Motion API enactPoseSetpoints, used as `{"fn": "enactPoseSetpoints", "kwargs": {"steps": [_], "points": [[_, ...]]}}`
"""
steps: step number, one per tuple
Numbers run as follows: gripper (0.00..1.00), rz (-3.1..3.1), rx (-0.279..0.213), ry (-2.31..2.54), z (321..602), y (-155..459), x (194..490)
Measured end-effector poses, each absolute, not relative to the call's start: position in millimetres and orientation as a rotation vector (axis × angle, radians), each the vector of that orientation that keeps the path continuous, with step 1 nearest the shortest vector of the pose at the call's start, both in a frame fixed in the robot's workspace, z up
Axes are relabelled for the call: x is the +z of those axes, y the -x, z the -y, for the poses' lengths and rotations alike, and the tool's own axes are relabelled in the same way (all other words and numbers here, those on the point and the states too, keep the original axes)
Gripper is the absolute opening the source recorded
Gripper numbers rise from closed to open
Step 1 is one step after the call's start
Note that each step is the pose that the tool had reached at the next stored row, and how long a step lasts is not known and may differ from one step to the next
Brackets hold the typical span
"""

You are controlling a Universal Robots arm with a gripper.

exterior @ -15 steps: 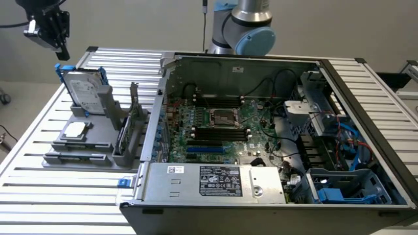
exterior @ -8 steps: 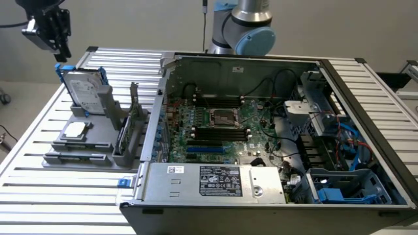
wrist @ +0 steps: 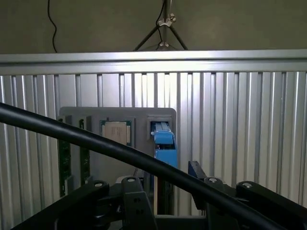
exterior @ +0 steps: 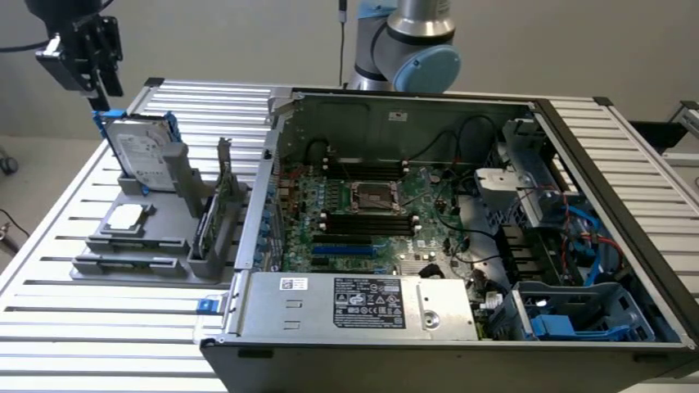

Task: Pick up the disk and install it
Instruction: 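Pick up the disk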

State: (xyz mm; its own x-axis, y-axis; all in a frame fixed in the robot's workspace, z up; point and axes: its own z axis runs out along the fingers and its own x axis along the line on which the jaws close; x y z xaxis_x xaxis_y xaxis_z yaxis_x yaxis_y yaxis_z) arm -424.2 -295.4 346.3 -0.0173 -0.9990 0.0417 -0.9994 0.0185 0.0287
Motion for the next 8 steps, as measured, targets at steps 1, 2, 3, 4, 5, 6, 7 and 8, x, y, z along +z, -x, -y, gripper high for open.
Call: {"fn": "enactPoseSetpoints", "kwargs": {"steps": [1, 2, 3, 4, 5, 6, 7, 8], "points": [[0.48, 2.206, 0.014, -2.166, 295.7, 424.2, 344.5], [0.48, 2.206, 0.014, -2.167, 295.9, 424.2, 342.7], [0.48, 2.205, 0.014, -2.167, 296.3, 424.2, 340.9], [0.48, 2.205, 0.014, -2.167, 296.7, 424.2, 339.0], [0.48, 2.206, 0.014, -2.167, 297.0, 424.2, 337.3], [0.48, 2.205, 0.013, -2.167, 297.3, 424.2, 335.5], [0.48, 2.205, 0.013, -2.167, 297.4, 424.3, 333.7], [0.48, 2.206, 0.014, -2.167, 297.5, 424.3, 331.9]]}}
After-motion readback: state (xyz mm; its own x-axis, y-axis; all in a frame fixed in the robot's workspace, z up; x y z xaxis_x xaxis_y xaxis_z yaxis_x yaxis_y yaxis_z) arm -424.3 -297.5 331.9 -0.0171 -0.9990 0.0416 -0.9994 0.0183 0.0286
